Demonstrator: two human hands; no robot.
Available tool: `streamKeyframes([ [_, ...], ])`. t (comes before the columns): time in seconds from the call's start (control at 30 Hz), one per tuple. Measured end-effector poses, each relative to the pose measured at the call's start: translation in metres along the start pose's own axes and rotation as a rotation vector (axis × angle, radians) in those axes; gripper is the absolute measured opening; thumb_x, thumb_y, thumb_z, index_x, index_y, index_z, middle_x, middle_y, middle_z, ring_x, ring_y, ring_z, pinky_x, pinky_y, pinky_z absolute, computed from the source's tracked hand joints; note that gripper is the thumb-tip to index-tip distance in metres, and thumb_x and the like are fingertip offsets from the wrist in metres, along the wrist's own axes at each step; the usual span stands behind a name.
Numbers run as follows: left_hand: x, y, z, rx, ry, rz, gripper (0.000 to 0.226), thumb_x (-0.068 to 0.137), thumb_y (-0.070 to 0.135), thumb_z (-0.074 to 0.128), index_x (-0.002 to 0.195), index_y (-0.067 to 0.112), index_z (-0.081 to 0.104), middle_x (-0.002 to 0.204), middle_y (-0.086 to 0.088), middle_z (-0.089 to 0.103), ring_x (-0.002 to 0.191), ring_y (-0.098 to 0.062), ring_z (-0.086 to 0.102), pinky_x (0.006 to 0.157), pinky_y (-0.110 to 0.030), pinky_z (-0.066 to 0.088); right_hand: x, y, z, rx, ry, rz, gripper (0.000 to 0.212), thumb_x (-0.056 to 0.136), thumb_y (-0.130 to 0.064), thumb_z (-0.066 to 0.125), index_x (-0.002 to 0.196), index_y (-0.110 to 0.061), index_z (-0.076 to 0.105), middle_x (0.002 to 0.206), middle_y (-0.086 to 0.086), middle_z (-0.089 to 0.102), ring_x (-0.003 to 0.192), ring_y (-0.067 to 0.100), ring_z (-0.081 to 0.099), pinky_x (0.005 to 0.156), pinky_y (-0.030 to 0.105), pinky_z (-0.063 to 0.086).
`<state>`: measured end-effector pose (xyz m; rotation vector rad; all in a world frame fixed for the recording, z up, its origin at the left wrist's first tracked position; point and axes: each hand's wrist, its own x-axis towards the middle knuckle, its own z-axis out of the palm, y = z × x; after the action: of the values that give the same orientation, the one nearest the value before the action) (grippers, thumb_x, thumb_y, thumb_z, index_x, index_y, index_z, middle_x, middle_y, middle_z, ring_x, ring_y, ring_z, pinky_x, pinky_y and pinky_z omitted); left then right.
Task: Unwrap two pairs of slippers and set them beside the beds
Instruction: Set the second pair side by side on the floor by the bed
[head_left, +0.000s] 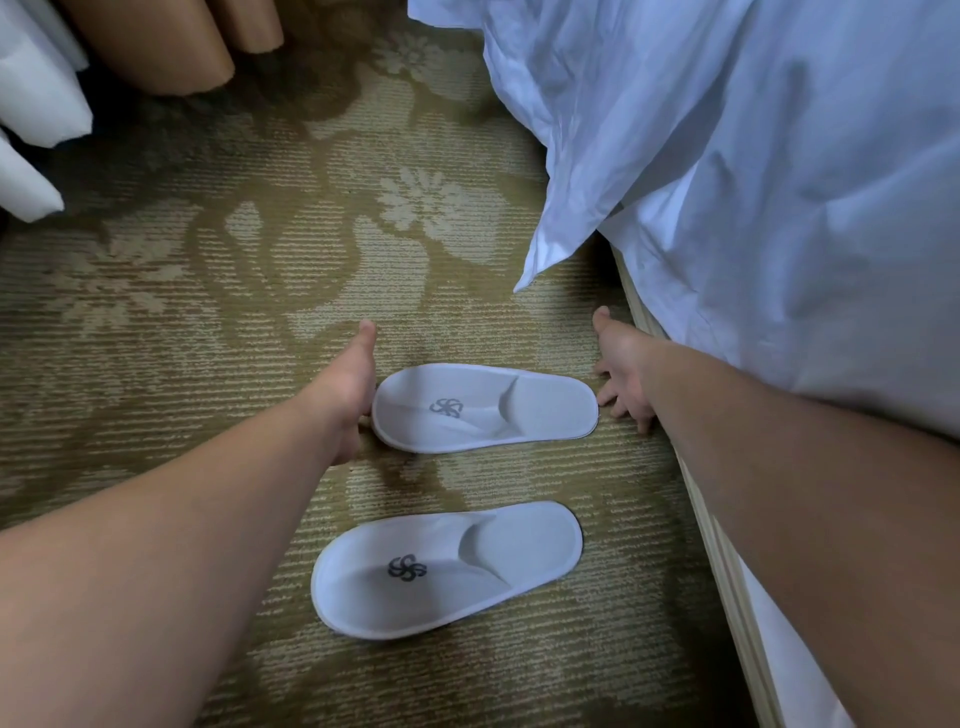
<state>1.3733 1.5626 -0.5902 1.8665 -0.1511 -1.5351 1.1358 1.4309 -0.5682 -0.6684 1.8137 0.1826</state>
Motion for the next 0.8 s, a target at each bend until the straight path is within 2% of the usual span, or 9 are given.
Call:
streamKeyframes([
  [0.03, 0.002, -0.001, 0.002, 0.002, 0.004, 0.022, 0.084, 0.087, 0.079, 0.028, 0.155, 0.029, 0.021, 0.158, -0.002, 0.031, 0.098, -0.018, 0.058, 0.074, -0.033, 0.034, 0.0, -0.001, 0.0, -0.008, -0.008, 0.015, 0.1, 0.077, -0.088, 0.017, 0.155, -0.025, 0.017, 0.16, 0.018, 0.02, 0.148, 0.036, 0.007, 0.116, 0.054, -0.001],
  [0.1, 0.0, 0.0, 0.002, -0.007, -0.004, 0.029, 0.084, 0.088, 0.078, 0.028, 0.155, 0.029, 0.018, 0.162, 0.001, 0.022, 0.124, -0.021, 0.049, 0.089, -0.04, 0.027, 0.001, -0.002, 0.0, -0.005, -0.005, 0.009, 0.1, 0.076, -0.088, 0.018, 0.155, -0.027, 0.017, 0.159, 0.019, 0.021, 0.149, 0.036, 0.006, 0.115, 0.054, -0.003],
  [0.2, 0.0, -0.003, -0.002, 0.027, -0.031, 0.009, 0.089, 0.085, 0.082, 0.027, 0.155, 0.03, 0.017, 0.162, 0.001, 0.021, 0.133, -0.02, 0.04, 0.108, -0.042, 0.023, 0.006, -0.003, 0.0, 0.009, 0.025, -0.03, 0.099, 0.076, -0.088, 0.021, 0.154, -0.027, 0.019, 0.157, 0.019, 0.028, 0.149, 0.035, 0.009, 0.116, 0.054, -0.004],
  [0.27, -0.002, -0.005, -0.002, 0.035, -0.025, -0.001, 0.088, 0.085, 0.082, 0.026, 0.155, 0.03, 0.016, 0.163, 0.002, 0.018, 0.142, -0.022, 0.032, 0.111, -0.043, 0.019, 0.007, -0.002, 0.0, 0.011, 0.041, -0.043, 0.099, 0.076, -0.088, 0.022, 0.154, -0.027, 0.02, 0.156, 0.018, 0.031, 0.148, 0.034, 0.011, 0.116, 0.053, -0.002],
  [0.7, 0.008, -0.01, -0.001, 0.038, -0.034, 0.034, 0.09, 0.084, 0.083, 0.026, 0.156, 0.03, 0.013, 0.165, 0.001, 0.01, 0.148, -0.022, 0.021, 0.119, -0.049, 0.005, 0.009, 0.001, 0.001, 0.008, 0.062, -0.067, 0.096, 0.079, -0.086, 0.023, 0.155, -0.027, 0.016, 0.154, 0.019, 0.033, 0.148, 0.034, 0.013, 0.116, 0.054, 0.0],
  [0.8, 0.008, -0.011, -0.002, 0.029, -0.037, 0.038, 0.088, 0.085, 0.082, 0.026, 0.156, 0.031, 0.014, 0.164, 0.001, 0.012, 0.146, -0.023, 0.024, 0.118, -0.048, 0.009, 0.012, 0.004, 0.002, 0.012, 0.061, -0.082, 0.094, 0.081, -0.084, 0.024, 0.155, -0.026, 0.015, 0.157, 0.015, 0.029, 0.147, 0.031, 0.018, 0.117, 0.052, 0.001],
])
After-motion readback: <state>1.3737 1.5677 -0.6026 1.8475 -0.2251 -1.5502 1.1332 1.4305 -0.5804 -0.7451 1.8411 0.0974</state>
